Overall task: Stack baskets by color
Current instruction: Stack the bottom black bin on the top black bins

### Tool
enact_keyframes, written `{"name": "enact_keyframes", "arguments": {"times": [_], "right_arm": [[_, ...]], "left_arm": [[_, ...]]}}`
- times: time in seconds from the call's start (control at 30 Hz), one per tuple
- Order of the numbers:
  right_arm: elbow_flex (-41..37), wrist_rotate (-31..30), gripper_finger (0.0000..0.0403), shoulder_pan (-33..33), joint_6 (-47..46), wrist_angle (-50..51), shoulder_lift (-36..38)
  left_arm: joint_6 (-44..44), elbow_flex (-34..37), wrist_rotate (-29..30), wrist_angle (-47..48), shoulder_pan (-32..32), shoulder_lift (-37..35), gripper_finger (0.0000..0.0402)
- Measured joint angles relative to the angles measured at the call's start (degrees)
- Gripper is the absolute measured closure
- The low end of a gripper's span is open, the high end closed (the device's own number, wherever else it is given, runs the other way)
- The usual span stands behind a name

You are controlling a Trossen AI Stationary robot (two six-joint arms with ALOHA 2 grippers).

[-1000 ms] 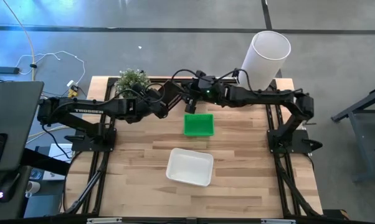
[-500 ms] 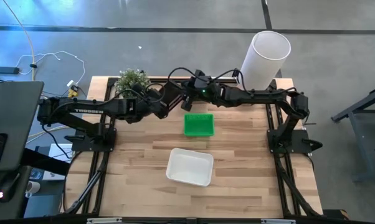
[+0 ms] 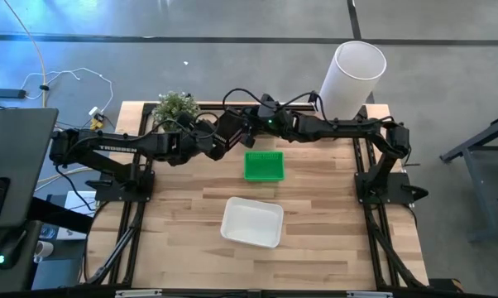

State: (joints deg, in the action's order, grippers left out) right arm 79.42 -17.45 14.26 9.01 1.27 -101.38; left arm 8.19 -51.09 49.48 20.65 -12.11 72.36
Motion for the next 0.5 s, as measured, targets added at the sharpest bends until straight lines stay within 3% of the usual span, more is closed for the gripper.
{"name": "enact_keyframes", "arguments": {"times": [0.27, 0.5], "right_arm": [[0.0, -1.2, 0.0389, 0.0, -1.5, 1.4, 0.0], [0.0, -5.1, 0.0400, 0.0, -1.3, 1.5, 0.0]], "left_arm": [[0.1, 0.0, -0.2, -0.6, 0.6, 0.0, 0.0400], [-3.4, 0.0, -3.7, -0.8, 0.6, 0.0, 0.0364]]}}
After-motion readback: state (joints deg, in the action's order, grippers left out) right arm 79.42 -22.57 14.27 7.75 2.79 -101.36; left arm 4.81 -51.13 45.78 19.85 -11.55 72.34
